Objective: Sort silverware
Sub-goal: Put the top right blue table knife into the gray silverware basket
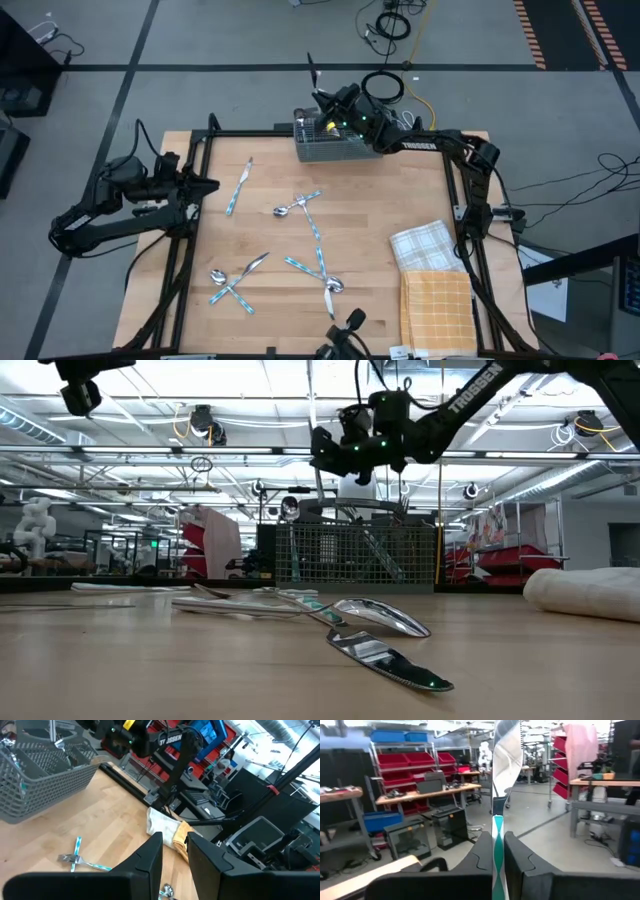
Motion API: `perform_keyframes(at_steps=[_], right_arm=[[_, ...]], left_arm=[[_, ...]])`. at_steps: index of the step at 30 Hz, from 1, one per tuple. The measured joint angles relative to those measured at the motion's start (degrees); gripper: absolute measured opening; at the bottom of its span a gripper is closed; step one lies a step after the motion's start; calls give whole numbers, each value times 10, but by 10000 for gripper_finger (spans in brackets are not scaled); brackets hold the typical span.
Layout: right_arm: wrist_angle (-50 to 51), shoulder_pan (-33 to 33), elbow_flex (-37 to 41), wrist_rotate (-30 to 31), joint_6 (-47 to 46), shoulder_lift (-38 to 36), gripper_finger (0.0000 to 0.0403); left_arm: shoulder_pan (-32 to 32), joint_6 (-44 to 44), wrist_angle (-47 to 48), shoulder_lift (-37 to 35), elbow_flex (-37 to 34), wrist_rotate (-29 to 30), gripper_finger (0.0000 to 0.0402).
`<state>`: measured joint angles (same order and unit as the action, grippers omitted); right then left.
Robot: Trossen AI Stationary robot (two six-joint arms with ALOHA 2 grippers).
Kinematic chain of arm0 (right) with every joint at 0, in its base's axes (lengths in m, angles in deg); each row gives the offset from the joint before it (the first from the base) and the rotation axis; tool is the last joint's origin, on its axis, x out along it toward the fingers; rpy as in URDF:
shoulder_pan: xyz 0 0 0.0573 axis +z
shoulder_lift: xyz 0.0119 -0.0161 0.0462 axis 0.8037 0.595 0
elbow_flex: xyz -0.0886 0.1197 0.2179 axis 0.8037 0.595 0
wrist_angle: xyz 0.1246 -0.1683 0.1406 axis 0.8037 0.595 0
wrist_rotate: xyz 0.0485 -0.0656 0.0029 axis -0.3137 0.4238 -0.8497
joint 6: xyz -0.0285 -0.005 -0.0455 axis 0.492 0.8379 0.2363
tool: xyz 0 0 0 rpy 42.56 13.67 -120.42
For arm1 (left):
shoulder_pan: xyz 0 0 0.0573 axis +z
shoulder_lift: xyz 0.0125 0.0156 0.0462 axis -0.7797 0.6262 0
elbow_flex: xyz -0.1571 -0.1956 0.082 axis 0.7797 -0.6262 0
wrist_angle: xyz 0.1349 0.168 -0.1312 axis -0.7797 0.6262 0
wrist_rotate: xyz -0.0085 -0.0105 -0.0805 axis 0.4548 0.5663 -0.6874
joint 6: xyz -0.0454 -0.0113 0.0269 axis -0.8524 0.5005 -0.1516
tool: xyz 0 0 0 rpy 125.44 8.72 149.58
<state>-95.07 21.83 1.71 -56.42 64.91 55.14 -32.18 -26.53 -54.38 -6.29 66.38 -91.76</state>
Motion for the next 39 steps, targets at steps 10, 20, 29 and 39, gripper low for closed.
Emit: perform_keyframes(at_steps=[10,20,29,39], right_arm=[[-25,-2,0,-13,-13,32,0],[29,-2,1,-14,9,31,0],[33,-1,3,-13,9,31,4],[36,-1,4,-11,-1,31,65]], left_arm=[[0,0,1,0,0,3,95],[0,0,1,0,0,3,95],[0,0,1,0,0,3,95],[0,-1,1,0,0,3,95]])
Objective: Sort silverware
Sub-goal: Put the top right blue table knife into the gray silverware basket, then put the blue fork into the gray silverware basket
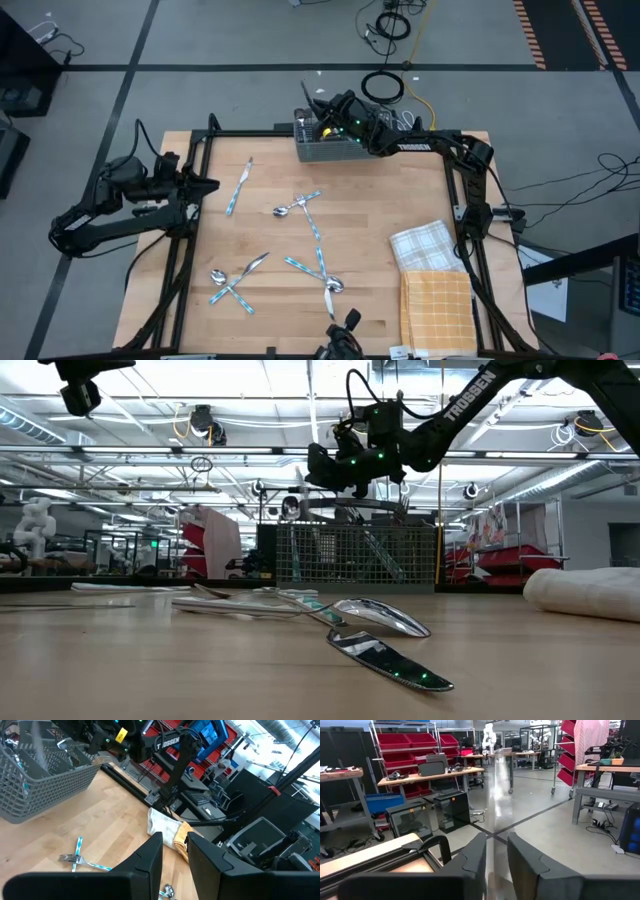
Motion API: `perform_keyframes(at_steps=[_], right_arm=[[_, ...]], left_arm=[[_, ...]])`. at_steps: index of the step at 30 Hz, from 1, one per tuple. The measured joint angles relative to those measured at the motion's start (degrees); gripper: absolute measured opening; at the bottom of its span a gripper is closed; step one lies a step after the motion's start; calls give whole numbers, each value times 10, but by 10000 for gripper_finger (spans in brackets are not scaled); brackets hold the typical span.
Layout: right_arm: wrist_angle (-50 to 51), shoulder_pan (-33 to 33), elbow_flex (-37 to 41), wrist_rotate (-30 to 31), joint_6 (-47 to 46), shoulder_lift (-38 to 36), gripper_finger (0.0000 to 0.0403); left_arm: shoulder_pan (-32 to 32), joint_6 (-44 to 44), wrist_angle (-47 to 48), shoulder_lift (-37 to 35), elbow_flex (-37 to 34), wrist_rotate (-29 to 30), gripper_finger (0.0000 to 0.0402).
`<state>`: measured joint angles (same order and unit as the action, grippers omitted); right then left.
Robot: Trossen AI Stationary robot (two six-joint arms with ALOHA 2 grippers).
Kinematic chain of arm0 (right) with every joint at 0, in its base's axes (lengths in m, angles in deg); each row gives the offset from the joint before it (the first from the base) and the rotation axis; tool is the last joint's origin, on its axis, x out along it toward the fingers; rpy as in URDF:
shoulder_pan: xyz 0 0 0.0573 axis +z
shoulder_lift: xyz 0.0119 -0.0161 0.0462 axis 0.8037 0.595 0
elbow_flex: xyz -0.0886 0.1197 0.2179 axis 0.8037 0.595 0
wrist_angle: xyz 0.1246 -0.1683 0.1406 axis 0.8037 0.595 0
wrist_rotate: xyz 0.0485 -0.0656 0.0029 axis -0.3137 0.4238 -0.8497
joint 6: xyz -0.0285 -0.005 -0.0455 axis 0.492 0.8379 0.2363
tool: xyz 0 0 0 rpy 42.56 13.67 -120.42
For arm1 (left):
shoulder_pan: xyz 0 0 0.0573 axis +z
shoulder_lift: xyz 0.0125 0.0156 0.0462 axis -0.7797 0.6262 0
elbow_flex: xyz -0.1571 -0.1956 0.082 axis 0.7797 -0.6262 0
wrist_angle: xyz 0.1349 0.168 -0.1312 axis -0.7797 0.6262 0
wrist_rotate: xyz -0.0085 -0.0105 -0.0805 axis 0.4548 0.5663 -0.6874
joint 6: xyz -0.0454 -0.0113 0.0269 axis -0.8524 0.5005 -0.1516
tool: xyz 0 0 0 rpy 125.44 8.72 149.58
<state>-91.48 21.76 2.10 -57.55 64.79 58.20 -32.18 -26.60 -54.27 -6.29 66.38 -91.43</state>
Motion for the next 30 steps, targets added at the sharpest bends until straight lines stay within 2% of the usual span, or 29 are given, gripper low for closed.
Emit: perform_keyframes(at_steps=[11,16,18,21,25,27,30], right_arm=[[3,5,1,2,-9,-9,95],[25,18,5,-7,6,-61,95],[42,27,4,-45,21,-104,96],[136,52,1,-85,68,-167,96],[304,99,4,-87,149,-240,96],[358,123,2,-86,145,-270,96],[462,168,0,-55,72,-276,96]], left_arm=[[0,-4,0,0,0,0,95],[0,-4,0,0,0,0,95],[0,-4,0,0,0,0,95],[0,-4,0,0,0,-1,95],[0,0,1,0,0,-1,95],[0,1,8,0,0,-1,95],[0,6,30,0,0,2,95]])
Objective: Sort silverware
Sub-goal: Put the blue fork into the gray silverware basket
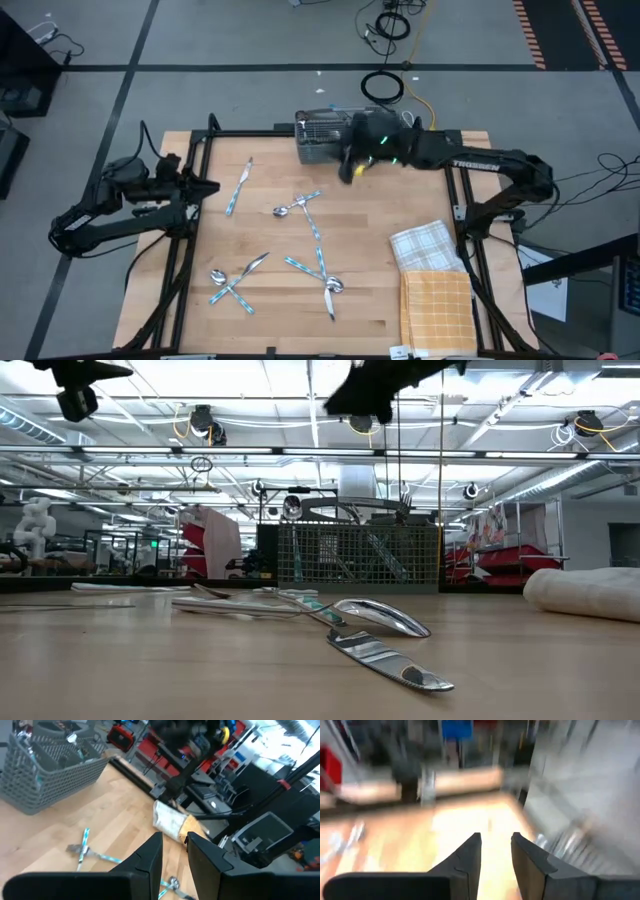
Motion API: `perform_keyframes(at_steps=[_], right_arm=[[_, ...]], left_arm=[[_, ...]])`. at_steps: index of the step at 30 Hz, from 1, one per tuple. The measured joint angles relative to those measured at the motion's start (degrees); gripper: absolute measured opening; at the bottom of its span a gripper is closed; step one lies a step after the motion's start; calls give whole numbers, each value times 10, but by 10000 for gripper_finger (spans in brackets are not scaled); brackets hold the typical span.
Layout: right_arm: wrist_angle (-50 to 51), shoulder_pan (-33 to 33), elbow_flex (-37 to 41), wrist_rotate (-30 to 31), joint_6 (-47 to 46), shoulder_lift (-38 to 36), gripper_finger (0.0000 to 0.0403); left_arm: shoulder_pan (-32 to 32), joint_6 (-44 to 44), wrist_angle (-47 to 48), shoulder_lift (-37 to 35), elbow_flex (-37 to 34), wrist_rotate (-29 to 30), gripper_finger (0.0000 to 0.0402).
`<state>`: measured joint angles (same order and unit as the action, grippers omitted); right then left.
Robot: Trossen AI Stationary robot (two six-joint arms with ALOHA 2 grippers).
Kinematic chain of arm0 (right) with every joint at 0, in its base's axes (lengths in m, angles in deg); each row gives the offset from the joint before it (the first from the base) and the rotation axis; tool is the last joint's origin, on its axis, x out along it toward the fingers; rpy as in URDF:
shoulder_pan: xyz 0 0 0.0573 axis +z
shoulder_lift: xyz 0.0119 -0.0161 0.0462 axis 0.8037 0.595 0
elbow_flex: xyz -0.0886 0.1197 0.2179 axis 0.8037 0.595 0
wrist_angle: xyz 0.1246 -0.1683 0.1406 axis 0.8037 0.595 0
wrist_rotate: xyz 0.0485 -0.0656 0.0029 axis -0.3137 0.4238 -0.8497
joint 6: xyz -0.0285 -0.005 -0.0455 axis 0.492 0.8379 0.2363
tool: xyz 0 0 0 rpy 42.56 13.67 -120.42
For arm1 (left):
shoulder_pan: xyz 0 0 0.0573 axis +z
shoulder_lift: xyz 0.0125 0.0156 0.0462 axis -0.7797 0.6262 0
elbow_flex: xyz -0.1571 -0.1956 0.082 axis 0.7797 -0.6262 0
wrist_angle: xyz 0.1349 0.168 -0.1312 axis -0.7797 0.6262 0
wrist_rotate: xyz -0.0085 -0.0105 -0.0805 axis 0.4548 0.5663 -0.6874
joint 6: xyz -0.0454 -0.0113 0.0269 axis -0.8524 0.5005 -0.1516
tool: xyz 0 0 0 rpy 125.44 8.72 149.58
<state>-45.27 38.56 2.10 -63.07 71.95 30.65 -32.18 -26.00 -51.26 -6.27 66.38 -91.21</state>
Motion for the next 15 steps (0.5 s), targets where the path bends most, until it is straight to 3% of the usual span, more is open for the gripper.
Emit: perform_keyframes(at_steps=[4,7,15], right_arm=[[94,65,6,80,-111,52,96],[87,97,0,121,-204,89,96],[80,127,-16,114,-349,225,143]], left_arm=[[0,5,14,0,0,3,95],[0,5,13,0,0,4,95],[0,5,13,0,0,4,95]])
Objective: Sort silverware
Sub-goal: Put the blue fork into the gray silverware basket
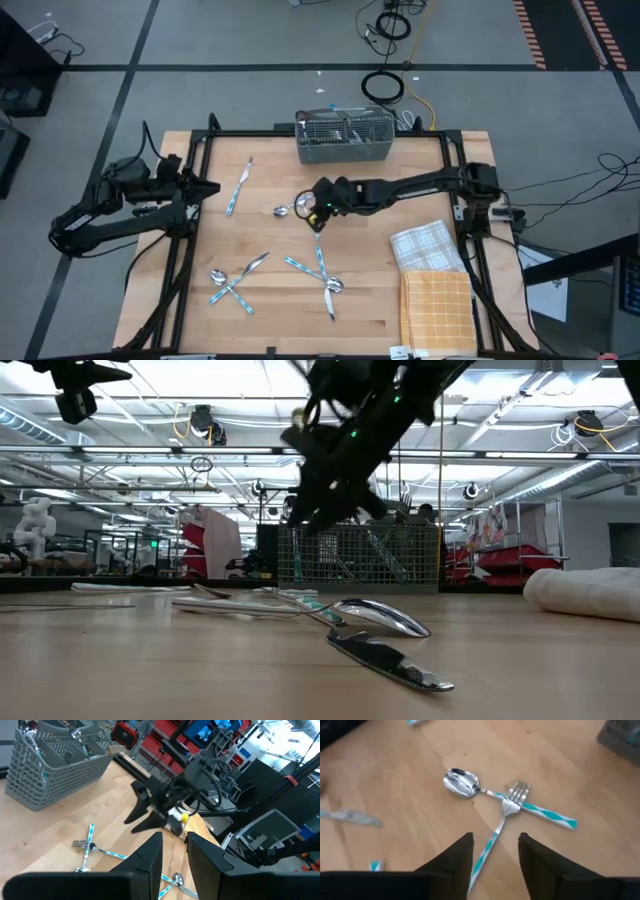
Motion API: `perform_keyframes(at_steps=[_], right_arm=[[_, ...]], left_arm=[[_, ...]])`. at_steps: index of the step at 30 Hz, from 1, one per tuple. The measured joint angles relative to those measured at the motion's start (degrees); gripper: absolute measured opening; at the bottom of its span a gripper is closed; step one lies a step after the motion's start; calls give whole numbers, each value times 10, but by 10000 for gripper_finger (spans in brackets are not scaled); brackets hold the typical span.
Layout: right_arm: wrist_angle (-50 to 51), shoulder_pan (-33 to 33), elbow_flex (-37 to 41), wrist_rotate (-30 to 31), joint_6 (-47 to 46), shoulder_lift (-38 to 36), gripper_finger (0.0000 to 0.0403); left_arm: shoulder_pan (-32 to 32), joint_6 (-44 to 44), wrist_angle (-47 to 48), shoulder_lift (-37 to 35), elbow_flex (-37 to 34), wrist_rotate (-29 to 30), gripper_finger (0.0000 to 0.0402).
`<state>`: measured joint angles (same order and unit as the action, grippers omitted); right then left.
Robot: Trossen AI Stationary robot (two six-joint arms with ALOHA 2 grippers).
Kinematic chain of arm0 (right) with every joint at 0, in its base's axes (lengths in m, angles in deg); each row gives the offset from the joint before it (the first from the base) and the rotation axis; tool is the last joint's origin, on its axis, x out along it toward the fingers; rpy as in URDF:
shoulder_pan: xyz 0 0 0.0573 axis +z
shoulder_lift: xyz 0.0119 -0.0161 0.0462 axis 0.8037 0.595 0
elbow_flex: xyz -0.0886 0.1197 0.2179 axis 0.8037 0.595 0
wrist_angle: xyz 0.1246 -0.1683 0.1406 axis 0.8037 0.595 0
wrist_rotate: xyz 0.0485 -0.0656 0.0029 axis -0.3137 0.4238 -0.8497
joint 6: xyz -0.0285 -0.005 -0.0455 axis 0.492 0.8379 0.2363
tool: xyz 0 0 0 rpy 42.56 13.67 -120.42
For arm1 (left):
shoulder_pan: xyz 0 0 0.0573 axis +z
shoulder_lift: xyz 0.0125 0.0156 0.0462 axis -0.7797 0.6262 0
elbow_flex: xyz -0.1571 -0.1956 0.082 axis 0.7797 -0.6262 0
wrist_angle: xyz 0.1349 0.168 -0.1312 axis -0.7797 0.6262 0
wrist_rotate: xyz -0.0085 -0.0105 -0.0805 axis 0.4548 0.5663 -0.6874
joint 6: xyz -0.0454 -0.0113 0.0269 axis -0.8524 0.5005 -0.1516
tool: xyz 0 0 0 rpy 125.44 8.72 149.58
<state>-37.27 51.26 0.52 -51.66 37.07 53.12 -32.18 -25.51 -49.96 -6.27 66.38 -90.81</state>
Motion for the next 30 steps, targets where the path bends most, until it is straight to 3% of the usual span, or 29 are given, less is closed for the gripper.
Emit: perform_keyframes(at_steps=[6,23,30], right_arm=[[5,5,-20,4,-26,60,173],[-47,10,-23,-3,-84,131,171],[28,12,-26,17,-91,139,114]], left_arm=[[0,0,4,0,0,-2,95],[0,5,18,0,0,-4,95],[0,6,17,0,0,-4,95]])
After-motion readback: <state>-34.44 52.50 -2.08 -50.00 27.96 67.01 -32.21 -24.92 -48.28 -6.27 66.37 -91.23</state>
